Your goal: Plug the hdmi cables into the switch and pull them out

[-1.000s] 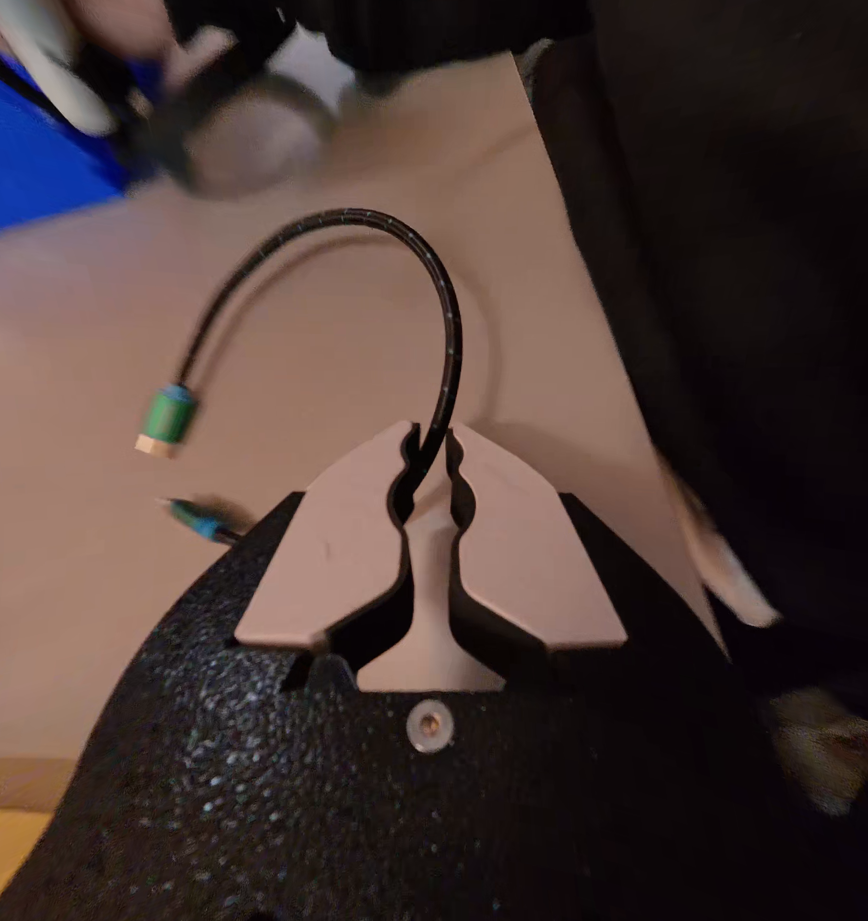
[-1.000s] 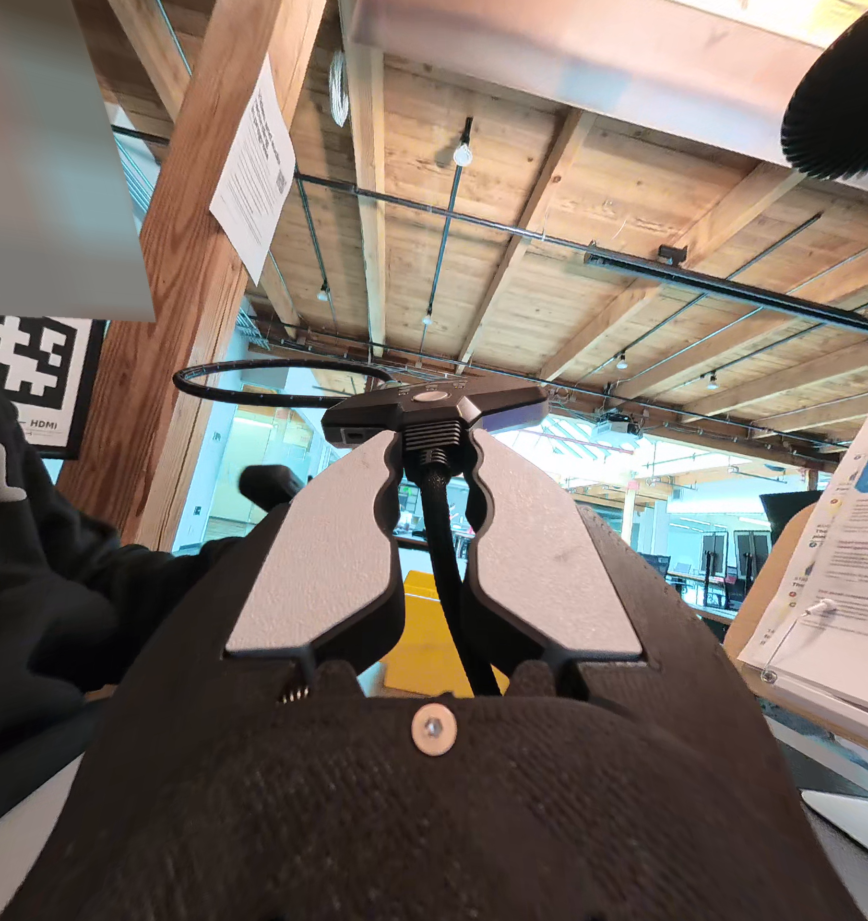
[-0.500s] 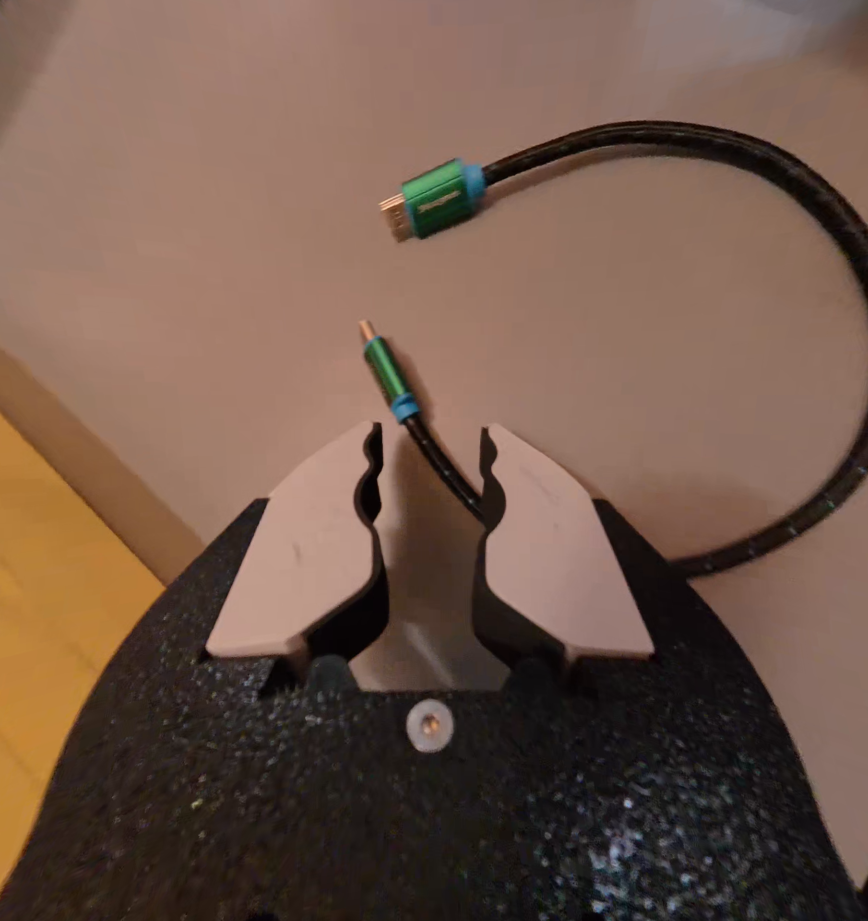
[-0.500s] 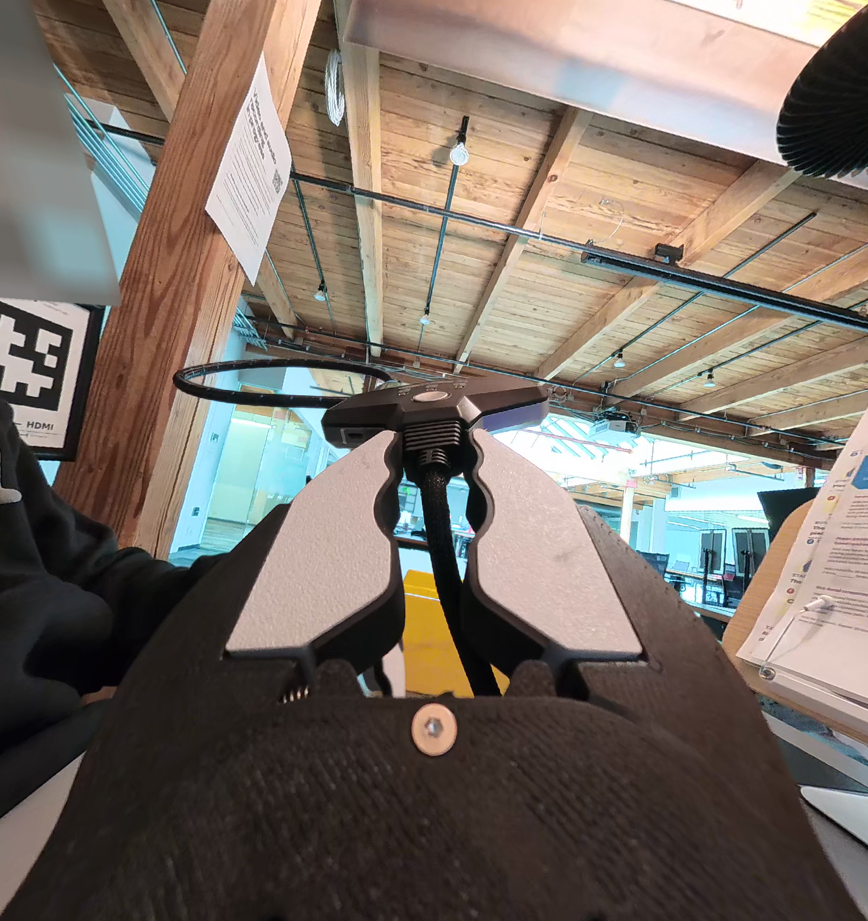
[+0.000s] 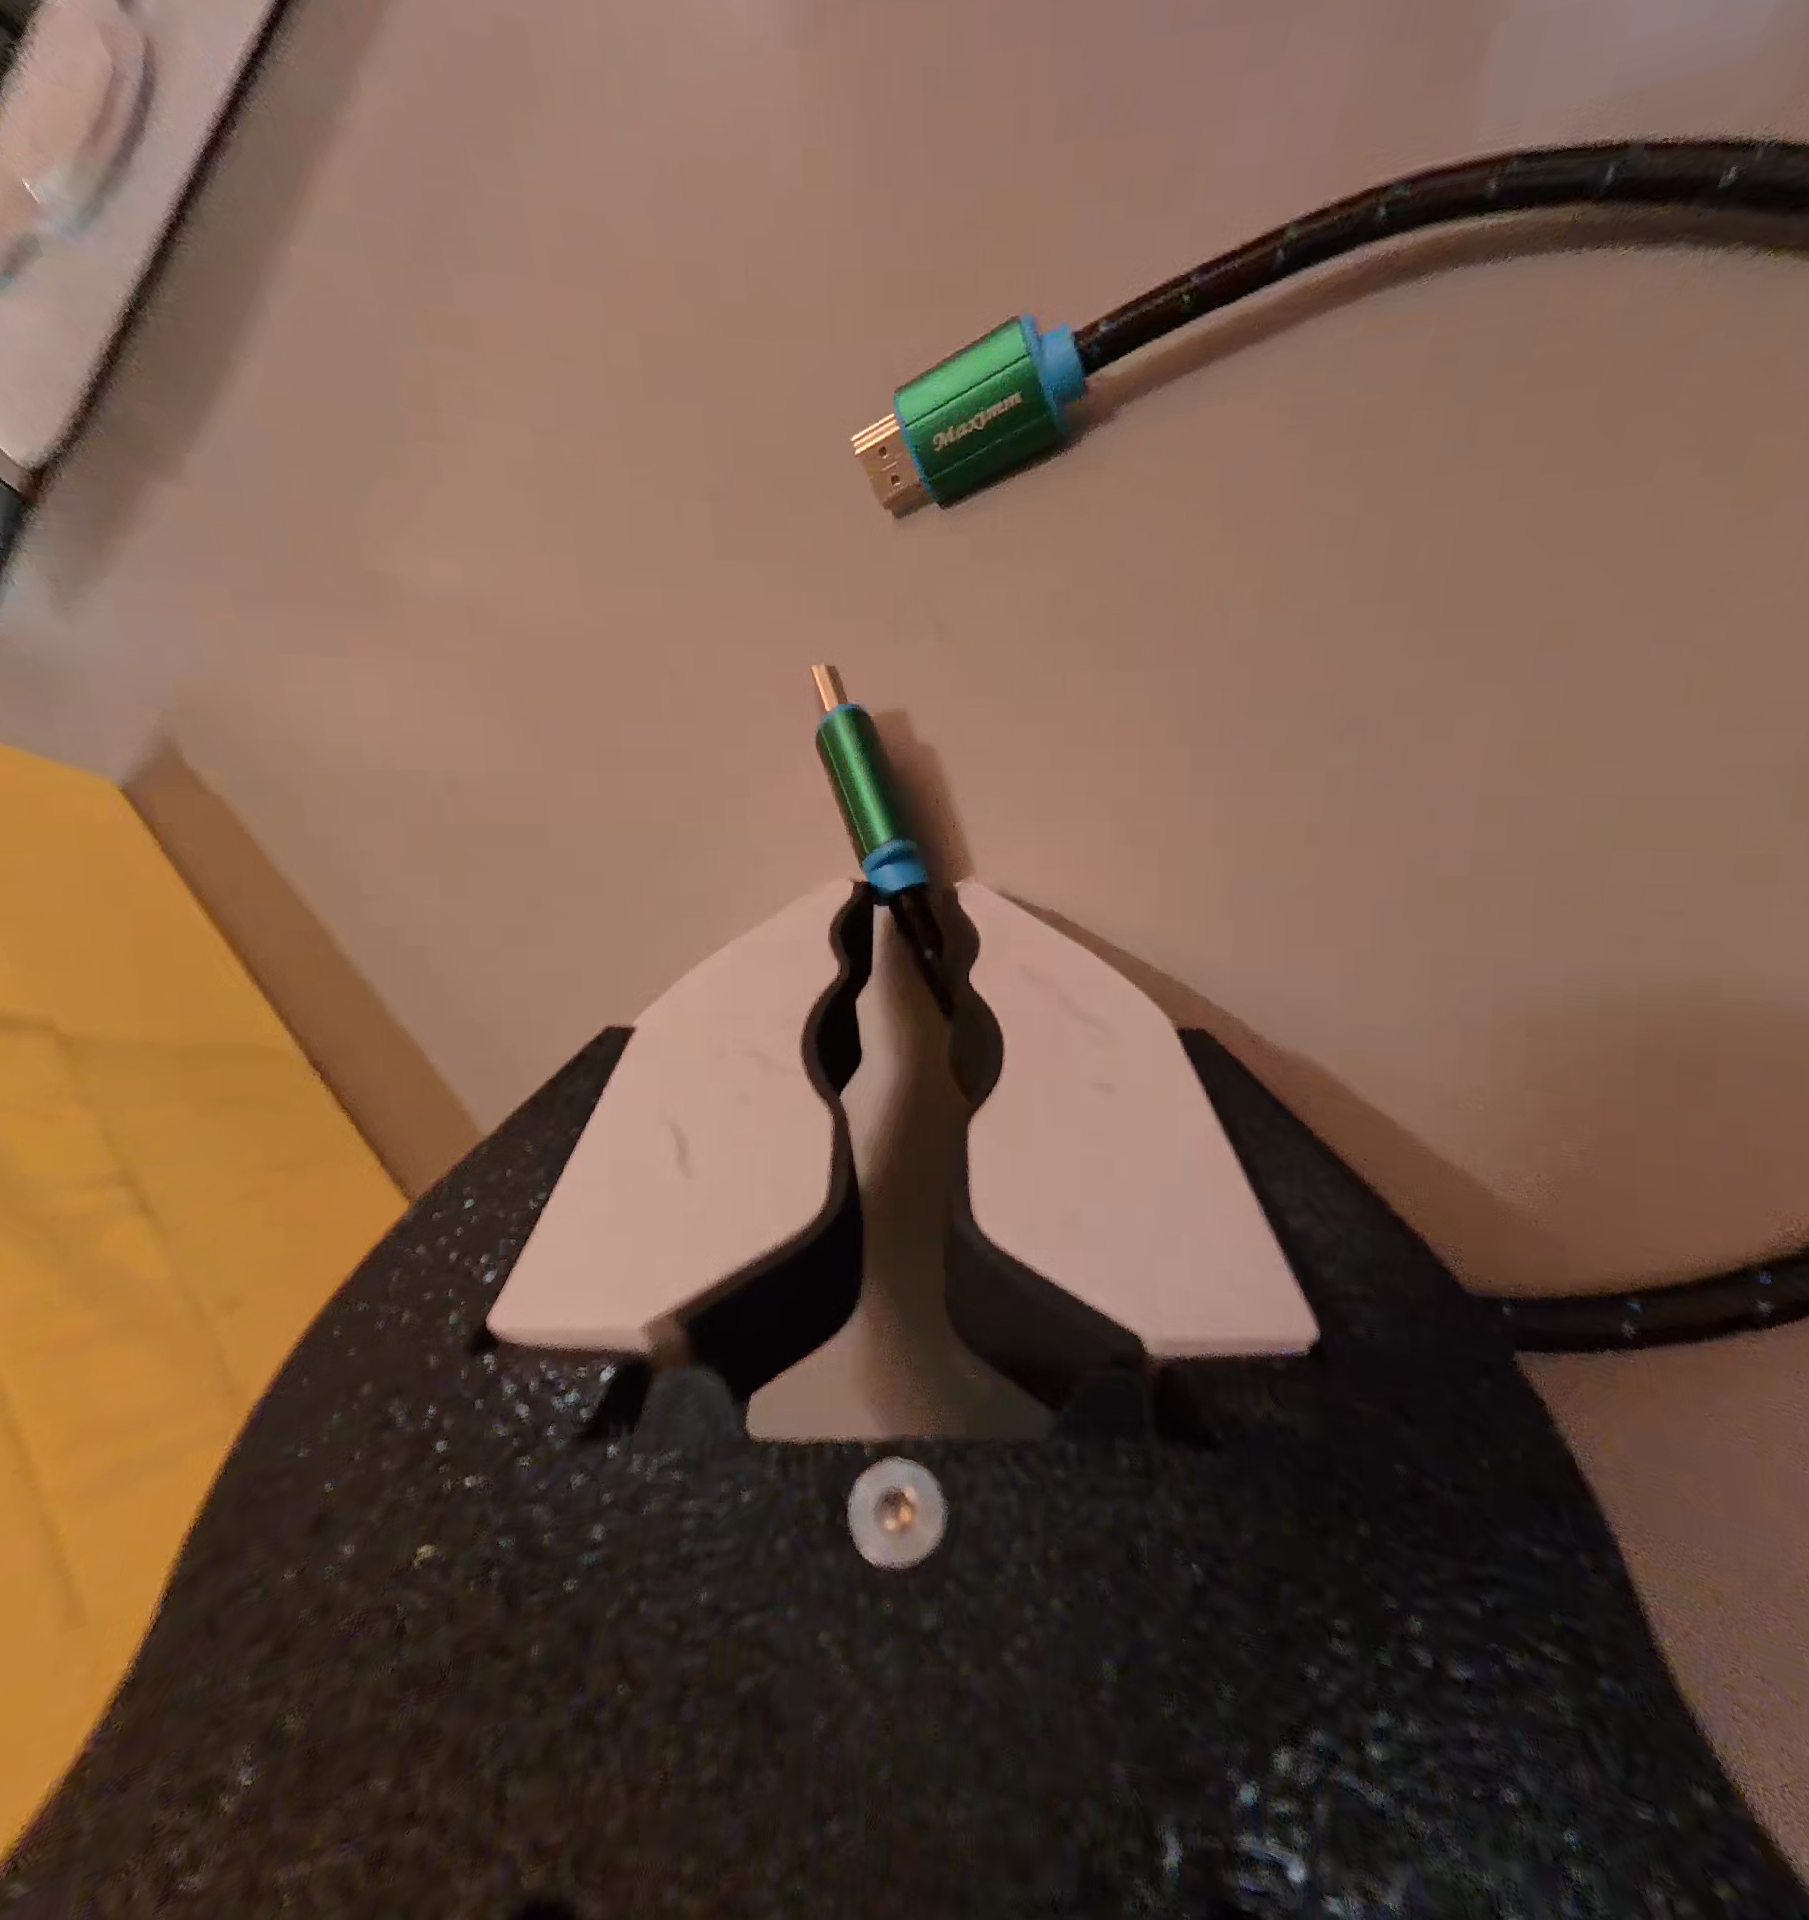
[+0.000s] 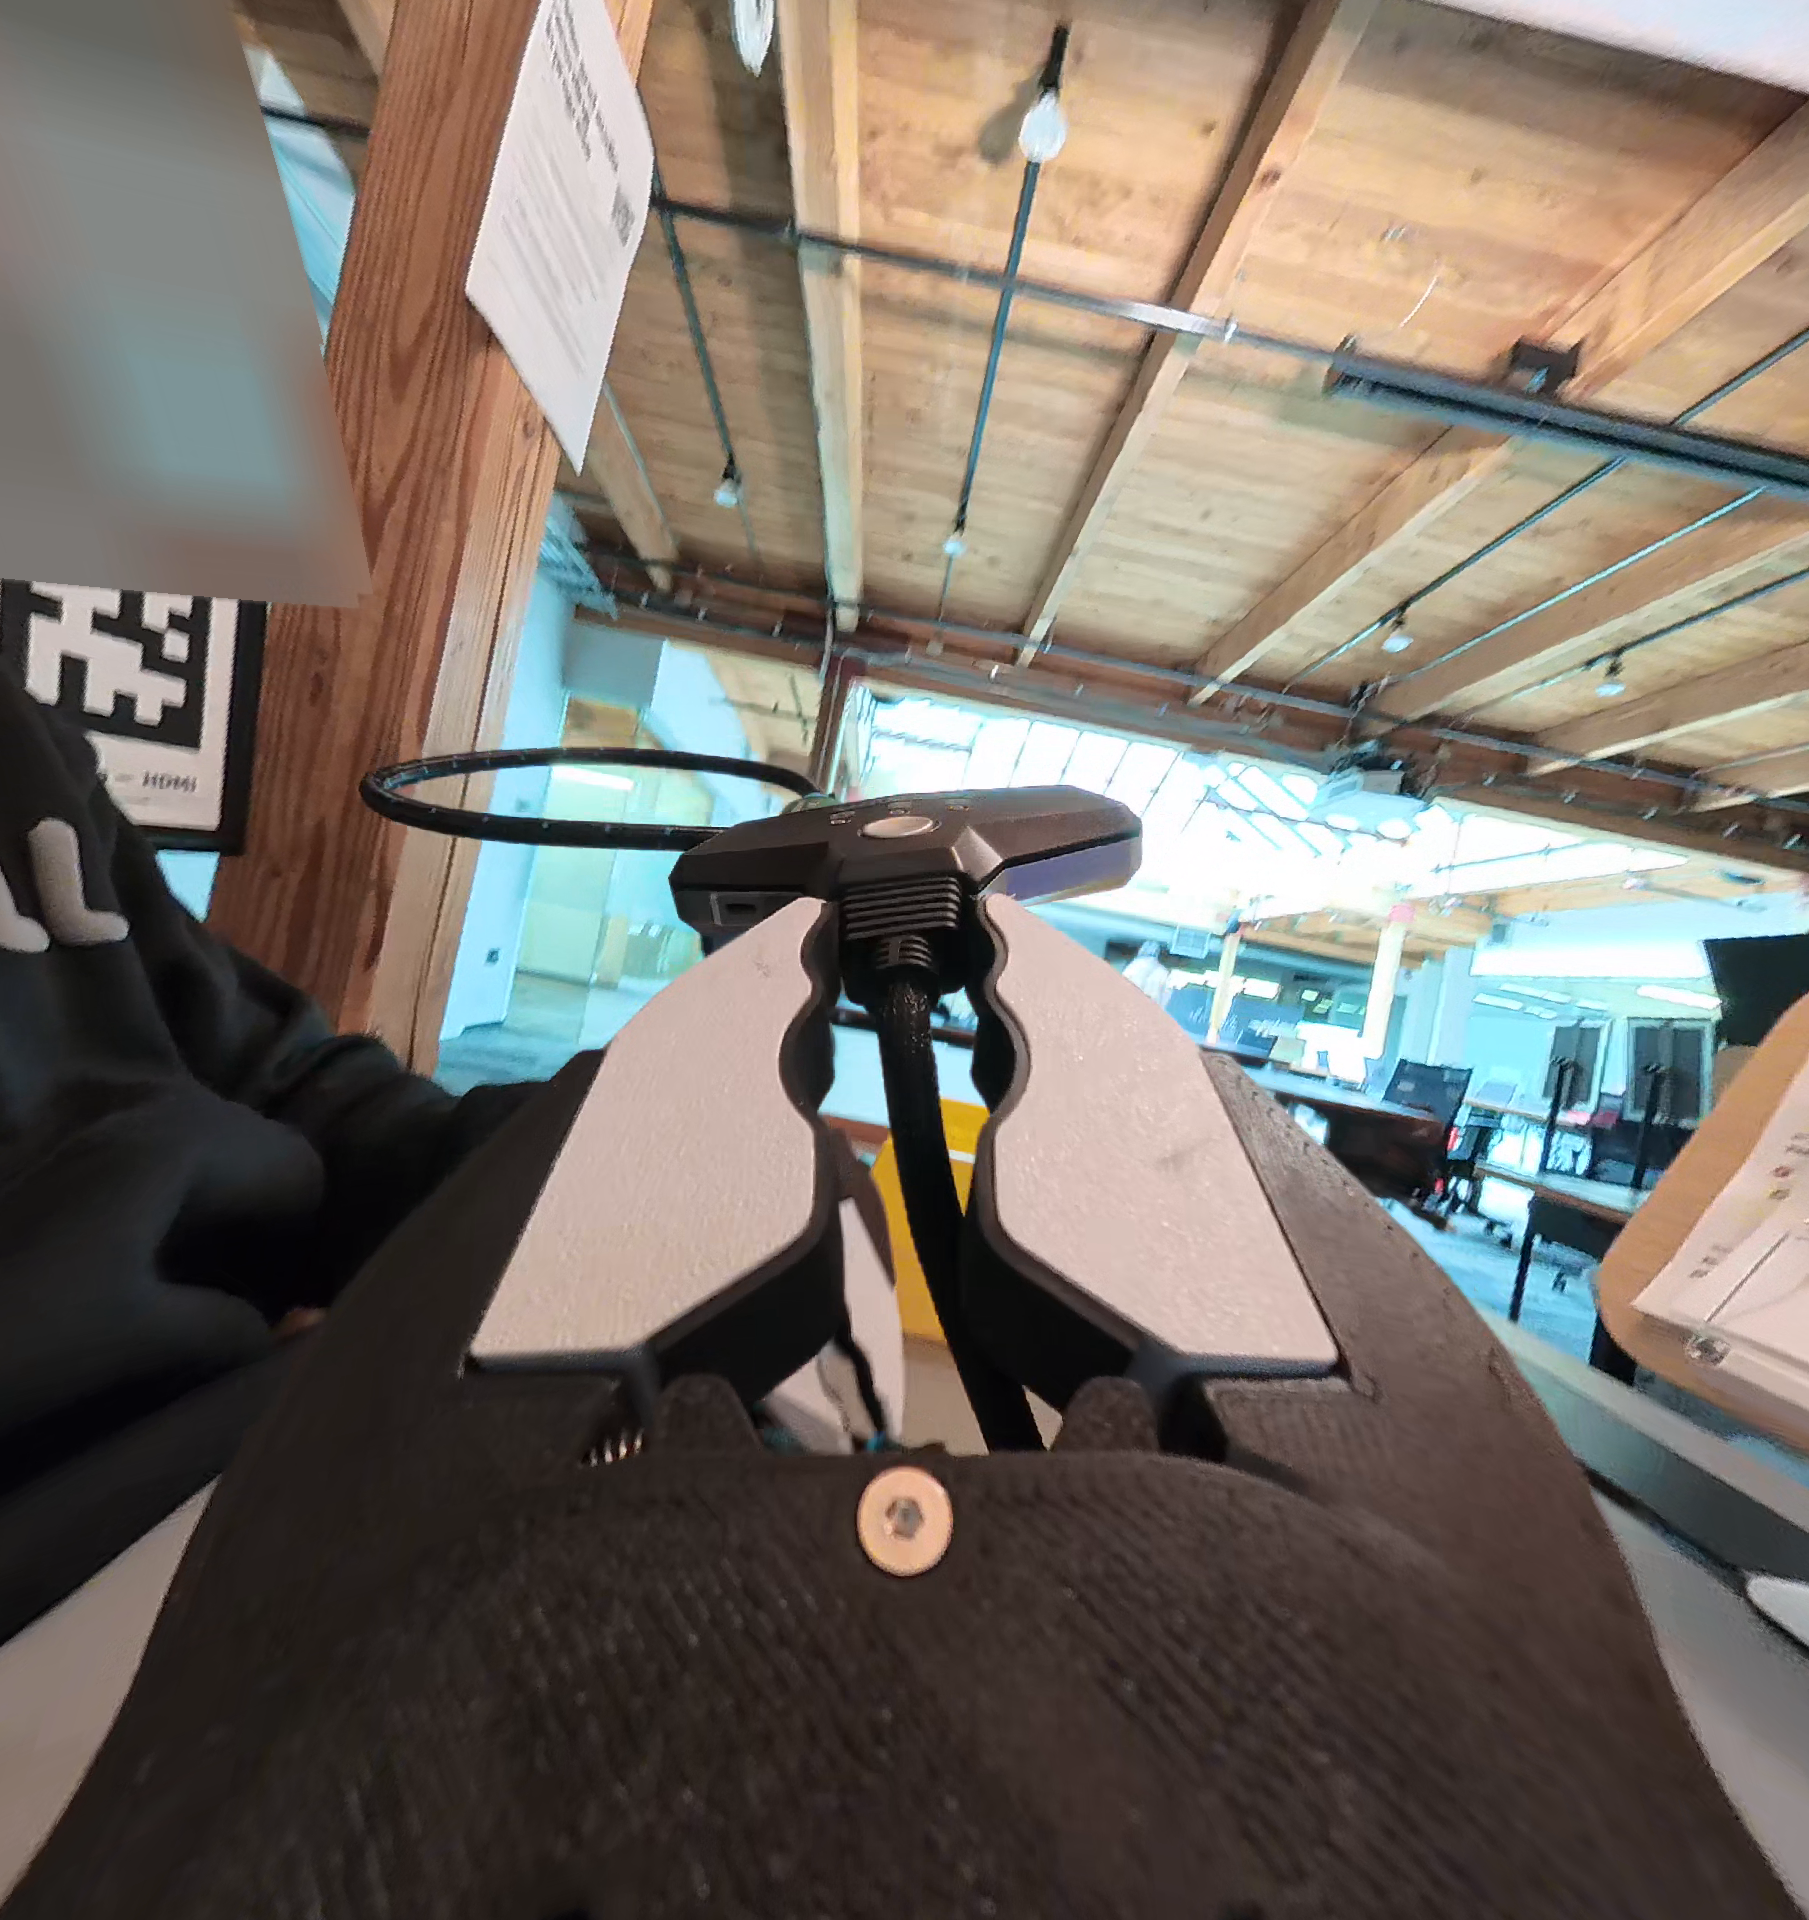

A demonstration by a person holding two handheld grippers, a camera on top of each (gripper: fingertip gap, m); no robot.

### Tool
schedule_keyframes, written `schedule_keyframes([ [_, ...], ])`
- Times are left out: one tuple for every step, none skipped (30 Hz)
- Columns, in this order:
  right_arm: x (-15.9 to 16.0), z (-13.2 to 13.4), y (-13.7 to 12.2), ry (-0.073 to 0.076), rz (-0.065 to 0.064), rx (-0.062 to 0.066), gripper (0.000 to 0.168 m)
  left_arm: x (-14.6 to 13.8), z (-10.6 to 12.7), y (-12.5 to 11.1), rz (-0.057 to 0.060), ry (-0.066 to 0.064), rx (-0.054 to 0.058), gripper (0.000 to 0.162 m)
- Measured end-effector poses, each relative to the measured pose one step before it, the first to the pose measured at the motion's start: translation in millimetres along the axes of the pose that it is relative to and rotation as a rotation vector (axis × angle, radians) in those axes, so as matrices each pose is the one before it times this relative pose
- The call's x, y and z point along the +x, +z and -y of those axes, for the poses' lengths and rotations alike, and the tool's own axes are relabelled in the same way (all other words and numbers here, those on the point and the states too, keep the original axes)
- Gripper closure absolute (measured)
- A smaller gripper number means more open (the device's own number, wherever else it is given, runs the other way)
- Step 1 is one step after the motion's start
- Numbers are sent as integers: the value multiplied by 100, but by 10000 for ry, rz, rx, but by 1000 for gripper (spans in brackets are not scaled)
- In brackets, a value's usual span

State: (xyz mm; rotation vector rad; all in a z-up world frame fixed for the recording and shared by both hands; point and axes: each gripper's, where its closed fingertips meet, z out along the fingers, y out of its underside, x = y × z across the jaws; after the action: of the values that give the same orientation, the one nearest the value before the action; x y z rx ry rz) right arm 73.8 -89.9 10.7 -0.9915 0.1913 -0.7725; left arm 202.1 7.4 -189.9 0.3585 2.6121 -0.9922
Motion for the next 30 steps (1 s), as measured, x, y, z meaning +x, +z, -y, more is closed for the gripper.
schedule_keyframes([
  [-128,-300,114,46,82,-178,145,-407,63,-160,347,421,38,150],
  [-151,-258,93,25,55,-161,145,-591,112,-265,393,269,55,151],
  [-14,-218,91,6,22,-117,145,-659,157,-351,337,122,112,151],
  [1,-121,29,14,7,-64,145,-689,203,-421,270,5,180,152],
  [19,-80,11,24,-6,-53,145,-722,245,-480,232,-8,243,152],
  [64,-51,-14,13,-33,-37,145,-797,226,-518,249,63,266,153],
  [107,8,-29,-26,-71,1,145,-966,94,-565,341,50,199,153],
  [157,61,-64,-54,-106,18,145,-1052,31,-581,351,-13,143,153],
  [207,86,-100,-63,-144,33,145,-909,94,-597,220,-10,195,153],
  [254,114,-119,-49,-165,45,145,-807,190,-643,135,-13,264,154],
  [283,93,-124,0,-163,39,145,-761,301,-674,123,-5,328,154],
  [243,52,-112,29,-137,21,145,-679,388,-692,99,27,356,154],
  [179,25,-76,4,-103,-1,145,-608,345,-639,82,6,281,154],
  [111,-1,-34,-34,-77,-14,145,-582,191,-552,108,-79,132,154],
  [78,-56,9,-32,-60,-31,145,-544,179,-475,138,-120,95,154],
  [60,-100,10,-2,-36,-52,145,-276,294,-388,3,-120,173,154],
  [19,-105,40,12,-10,-58,145,40,337,-328,-227,-266,173,154],
  [-37,-82,36,-2,18,-49,145,118,286,-269,-318,-544,129,154],
  [-58,-52,44,-19,30,-38,145,176,214,-205,-387,-716,80,155],
  [-56,-39,34,-17,26,-21,145,382,53,-155,-539,-684,-21,154],
  [-9,-14,17,-8,7,-10,145,267,-61,-131,-435,-551,-46,155],
  [6,-14,1,9,-3,-14,145,176,-49,-132,-325,-368,54,154],
  [-5,-10,3,6,6,-4,145,319,-13,-156,-424,-286,120,155],
  [-14,22,-4,-11,8,3,145,310,73,-159,-457,-412,167,155],
  [-10,0,0,0,7,0,145,368,198,-197,-545,-589,218,155],
  [-10,-20,6,21,18,-7,145,509,281,-239,-703,-767,240,155],
  [-36,-50,13,20,32,-22,145,423,332,-260,-666,-881,258,155],
  [-69,-65,37,13,42,-39,145,466,179,-268,-702,-872,163,155],
  [-77,-89,39,-4,45,-48,145,677,-85,-254,-853,-782,-4,155],
  [-83,-99,50,-5,52,-56,145,643,-197,-232,-801,-630,-60,156],
])
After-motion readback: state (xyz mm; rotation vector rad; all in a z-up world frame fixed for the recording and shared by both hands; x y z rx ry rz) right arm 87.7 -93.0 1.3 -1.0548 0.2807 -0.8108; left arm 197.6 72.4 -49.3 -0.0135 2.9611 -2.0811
